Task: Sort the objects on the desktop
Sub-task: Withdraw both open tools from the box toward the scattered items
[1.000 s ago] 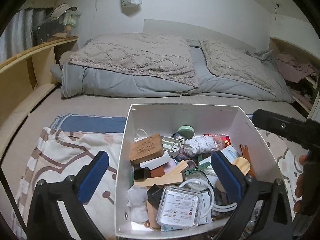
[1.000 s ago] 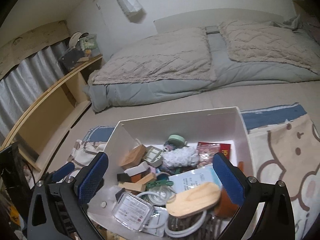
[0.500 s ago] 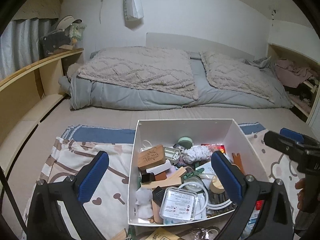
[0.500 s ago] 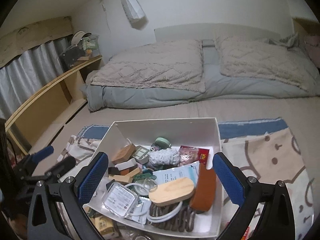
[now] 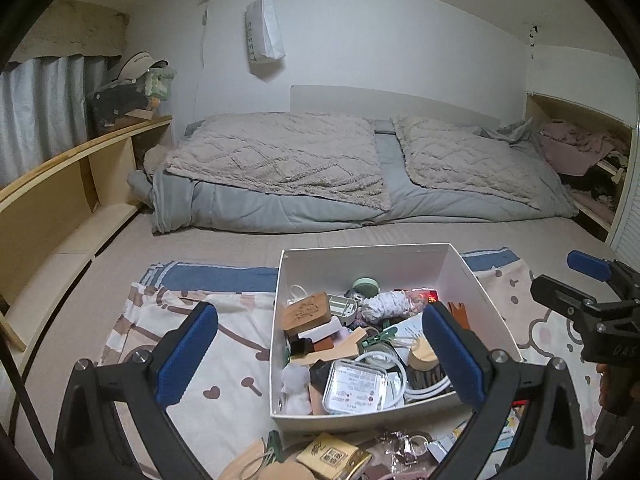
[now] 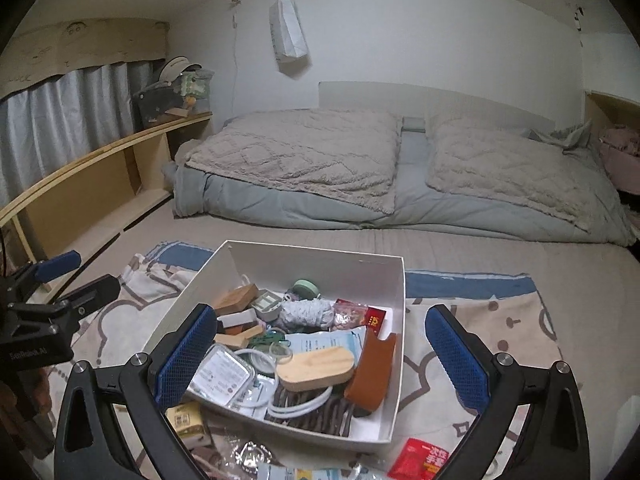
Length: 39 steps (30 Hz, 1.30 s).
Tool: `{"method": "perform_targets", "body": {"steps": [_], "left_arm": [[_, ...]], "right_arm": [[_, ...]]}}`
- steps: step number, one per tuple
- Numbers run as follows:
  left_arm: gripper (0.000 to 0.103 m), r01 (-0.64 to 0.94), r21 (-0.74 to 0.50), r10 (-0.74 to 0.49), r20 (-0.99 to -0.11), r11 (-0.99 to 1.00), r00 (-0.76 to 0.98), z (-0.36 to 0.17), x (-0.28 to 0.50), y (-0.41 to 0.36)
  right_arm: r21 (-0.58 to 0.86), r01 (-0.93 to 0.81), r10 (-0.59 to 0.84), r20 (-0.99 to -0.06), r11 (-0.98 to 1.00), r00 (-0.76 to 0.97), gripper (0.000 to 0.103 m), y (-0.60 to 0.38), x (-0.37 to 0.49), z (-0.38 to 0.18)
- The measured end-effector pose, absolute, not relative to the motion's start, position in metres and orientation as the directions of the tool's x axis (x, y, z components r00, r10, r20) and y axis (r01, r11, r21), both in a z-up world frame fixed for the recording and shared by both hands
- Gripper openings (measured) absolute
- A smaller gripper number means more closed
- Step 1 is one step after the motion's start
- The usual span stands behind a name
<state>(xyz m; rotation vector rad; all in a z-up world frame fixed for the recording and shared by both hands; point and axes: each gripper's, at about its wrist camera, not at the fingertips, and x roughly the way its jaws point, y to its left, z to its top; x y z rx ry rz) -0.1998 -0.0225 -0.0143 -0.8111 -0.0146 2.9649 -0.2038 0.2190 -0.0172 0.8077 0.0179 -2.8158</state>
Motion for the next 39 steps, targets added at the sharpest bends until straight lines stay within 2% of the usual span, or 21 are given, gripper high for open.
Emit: {"method": "perform_targets", "body": {"steps": [26, 39], "left_arm": [[0.103, -0.072, 0.006, 0.061, -0.451, -0.997, -0.891, 0.013, -0.122, -0.031], [0.103, -0.037, 0.033, 0.019, -0.432, -0.999, -0.902, 0.017, -0.093, -0.041]], "right_arm": [[0.015, 0.18, -0.167, -0.455, -0.983, -0.875, 0.103, 0.268, -0.109, 0.011], [0.006, 0.149, -0.134, -0.468, -0.989, -0.873, 0.103, 0.296, -0.081, 0.004]]}}
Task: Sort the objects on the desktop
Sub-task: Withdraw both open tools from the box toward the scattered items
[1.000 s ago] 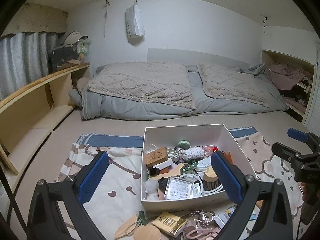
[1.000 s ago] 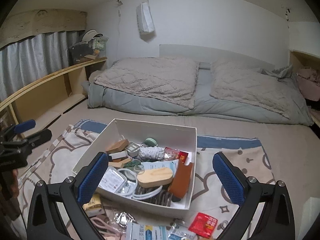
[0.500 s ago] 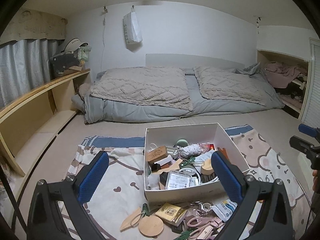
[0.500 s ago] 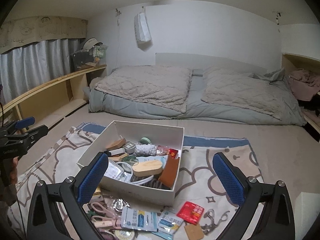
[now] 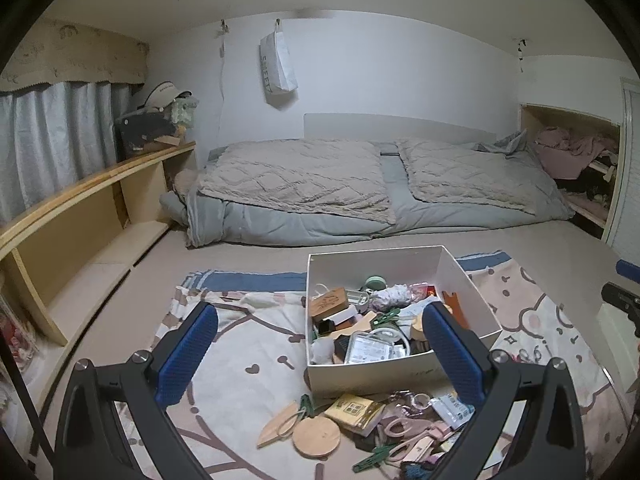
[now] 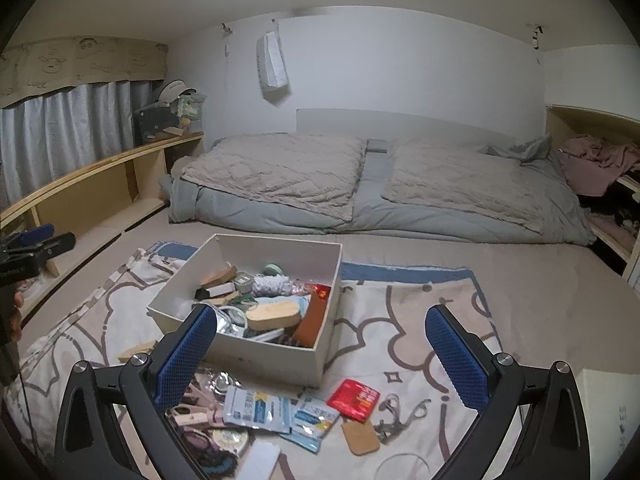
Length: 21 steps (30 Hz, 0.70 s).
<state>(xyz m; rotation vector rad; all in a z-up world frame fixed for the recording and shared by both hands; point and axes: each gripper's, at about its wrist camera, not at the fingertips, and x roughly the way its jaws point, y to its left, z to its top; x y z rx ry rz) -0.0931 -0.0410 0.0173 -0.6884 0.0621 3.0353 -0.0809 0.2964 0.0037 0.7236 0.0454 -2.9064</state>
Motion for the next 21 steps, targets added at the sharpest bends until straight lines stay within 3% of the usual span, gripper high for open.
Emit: {"method": "perform_targets", "body": {"steps": [15, 21], "left_arm": [[0.103, 0.006, 0.189, -0.072, -0.346, -0.982, -0.936, -0.004, -0.067, -0.058], [0.103, -0.007, 0.199, -0.076, -0.409, -0.98, -0.909, -0.026, -0.075, -0.073]], "right_arm": [[0.036, 0.084, -0.091, -0.472, -0.996, -0.877, 0.103, 0.344, -0.069, -0.034], [0.024, 0.091, -0.091, -0.5, -0.996, -0.861, 0.103, 0.356, -0.065, -0.056]]}}
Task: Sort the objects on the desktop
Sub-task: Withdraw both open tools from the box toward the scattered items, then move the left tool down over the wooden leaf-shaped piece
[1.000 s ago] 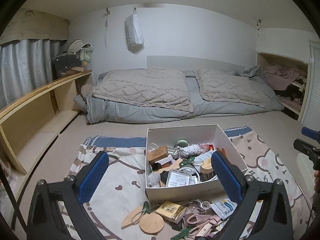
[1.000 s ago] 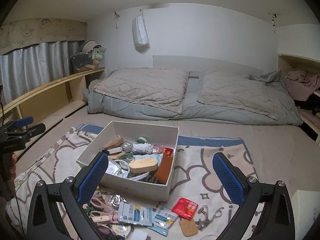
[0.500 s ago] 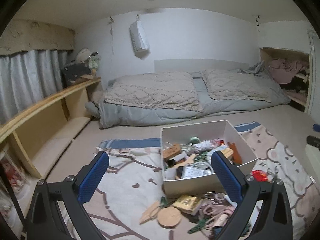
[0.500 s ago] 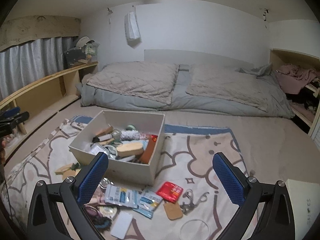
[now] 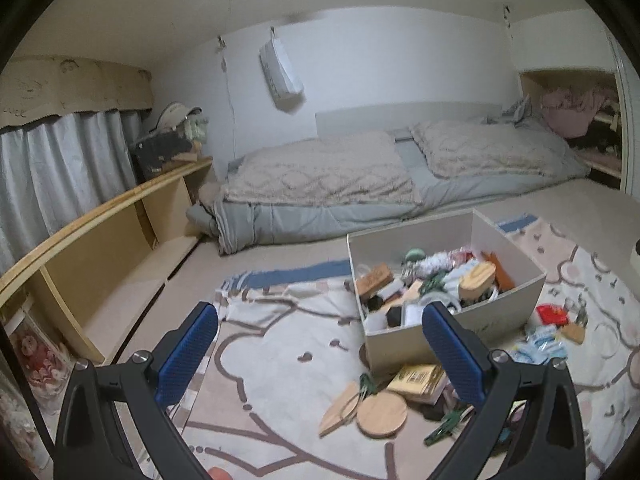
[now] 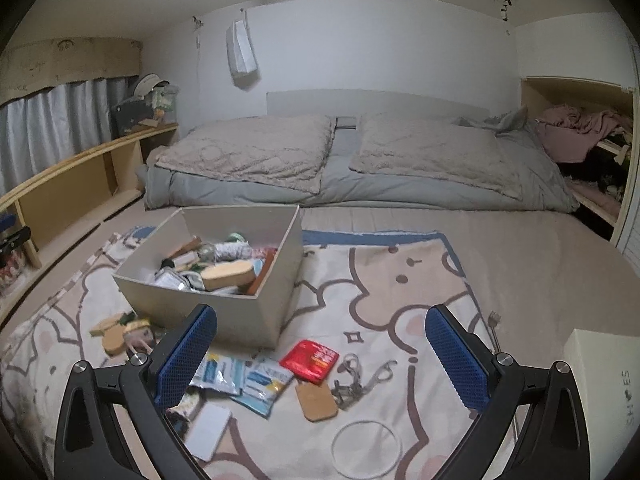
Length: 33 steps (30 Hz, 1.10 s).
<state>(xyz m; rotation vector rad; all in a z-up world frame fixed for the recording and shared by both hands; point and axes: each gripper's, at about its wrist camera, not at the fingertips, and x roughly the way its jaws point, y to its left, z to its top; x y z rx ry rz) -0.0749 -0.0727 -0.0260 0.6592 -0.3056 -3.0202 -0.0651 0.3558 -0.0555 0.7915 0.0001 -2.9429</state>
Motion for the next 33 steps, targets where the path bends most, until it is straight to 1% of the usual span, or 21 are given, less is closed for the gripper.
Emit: {"method": "perform_targets", "body": {"steps": [6, 10, 13, 15, 24, 27, 28, 33], "left_arm": [[0.103, -0.009, 0.211, -0.092, -0.464, -0.978, -0.881, -0.05, -0.081, -0.085], [0.103, -0.013, 0.224, -0.097, -0.475, -0.974, -0.875, -0.062, -0.082, -0.092], [0.103, -0.018, 0.223, -0.096, -0.489, -0.975, -0.867, -0.071, -0.084, -0.098], [0.103, -0.018, 0.222, -0.098, -0.499, -0.975, -0.861, -0.076, -0.087, -0.102], [0.103, 0.024, 0.211, -0.135, -0.534, -0.977, -0.834, -0.098, -0.105, -0.127], [0.103, 0.052, 0.215, -0.166, -0.552, -0.975, -0.817, -0.107, -0.114, -0.132], [0.103, 0.071, 0.23, -0.192, -0.563, -0.971, -0.804, -0.111, -0.119, -0.134], [0.103, 0.076, 0.244, -0.207, -0.573, -0.967, -0.793, -0.127, -0.129, -0.14]], "right_arm": [[-0.007, 0.122, -0.1, -0.529, -0.992, -0.843, 0.103, 0.364, -0.062, -0.088], [-0.035, 0.146, -0.102, -0.557, -0.989, -0.824, 0.103, 0.365, -0.059, -0.113], [-0.065, 0.156, -0.088, -0.59, -0.986, -0.803, 0.103, 0.363, -0.057, -0.132], [-0.082, 0.147, -0.063, -0.633, -0.986, -0.772, 0.103, 0.361, -0.059, -0.146], [-0.016, 0.206, -0.133, -0.714, -0.979, -0.687, 0.103, 0.352, -0.057, -0.189], [0.044, 0.219, -0.177, -0.751, -0.975, -0.636, 0.103, 0.35, -0.061, -0.2], [0.058, 0.218, -0.186, -0.758, -0.974, -0.626, 0.103, 0.349, -0.062, -0.202], [0.079, 0.221, -0.2, -0.772, -0.972, -0.603, 0.103, 0.345, -0.064, -0.209]]}}
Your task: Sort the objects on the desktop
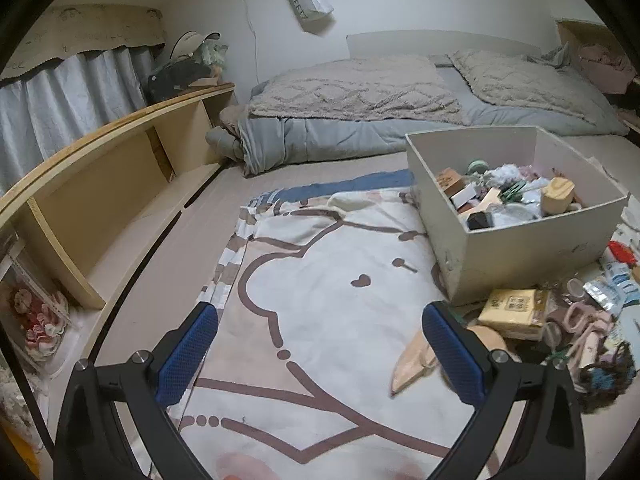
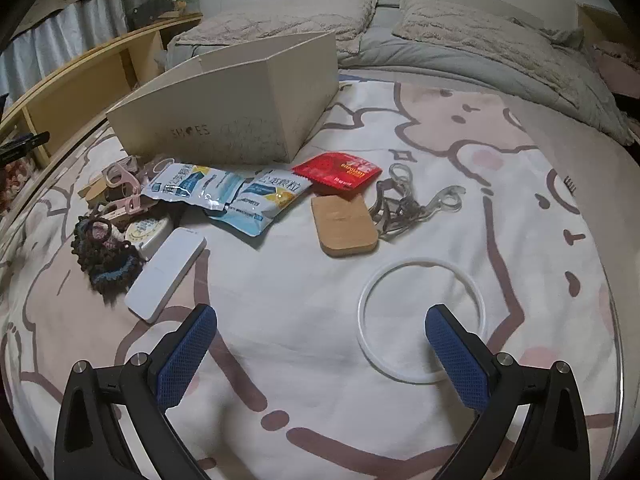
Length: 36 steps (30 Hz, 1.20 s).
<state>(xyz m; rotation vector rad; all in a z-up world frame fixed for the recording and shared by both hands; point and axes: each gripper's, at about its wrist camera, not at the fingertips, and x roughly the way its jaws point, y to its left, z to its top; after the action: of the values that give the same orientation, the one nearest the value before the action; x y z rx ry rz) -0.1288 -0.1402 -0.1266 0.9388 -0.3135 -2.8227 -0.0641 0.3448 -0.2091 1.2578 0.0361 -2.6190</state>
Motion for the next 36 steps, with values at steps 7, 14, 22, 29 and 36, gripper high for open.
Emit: {"method": "perform_targets", "body": {"steps": [7, 14, 22, 29, 36], "left_arm": [[0.103, 0.09, 0.242, -0.224, -0.616, -0.966, -0.755, -0.155, -0.144, -0.152], [0.103, 0.008, 0.216, -0.155, -0.671, -0.976, -0.725, -0.187, -0.146, -0.153], [0.098, -0.102, 0.161, -0.049, -0.732, -0.982, -0.68, -0.213, -0.15, -0.15], [0.084, -0.211, 0.108, 0.047, -0.784, -0.971, -0.619, -0.229, -0.151, -0.136], [0.046, -0.256, 0.045, 0.118, -0.802, -0.966, -0.585, -0.235, -0.148, -0.128]], "right_arm": [[0.087, 0.209, -0.192, -0.808, -0.974, -0.557, 0.103, 0.341, -0.068, -0.224], [0.059, 0.199, -0.159, -0.828, -0.978, -0.538, 0.103, 0.337, -0.067, -0.236], [0.013, 0.201, -0.122, -0.831, -0.98, -0.543, 0.103, 0.333, -0.065, -0.242], [0.012, 0.201, -0.123, -0.829, -0.979, -0.545, 0.103, 0.333, -0.064, -0.244], [0.005, 0.202, -0.117, -0.83, -0.979, -0.546, 0.103, 0.333, -0.064, -0.247]]}}
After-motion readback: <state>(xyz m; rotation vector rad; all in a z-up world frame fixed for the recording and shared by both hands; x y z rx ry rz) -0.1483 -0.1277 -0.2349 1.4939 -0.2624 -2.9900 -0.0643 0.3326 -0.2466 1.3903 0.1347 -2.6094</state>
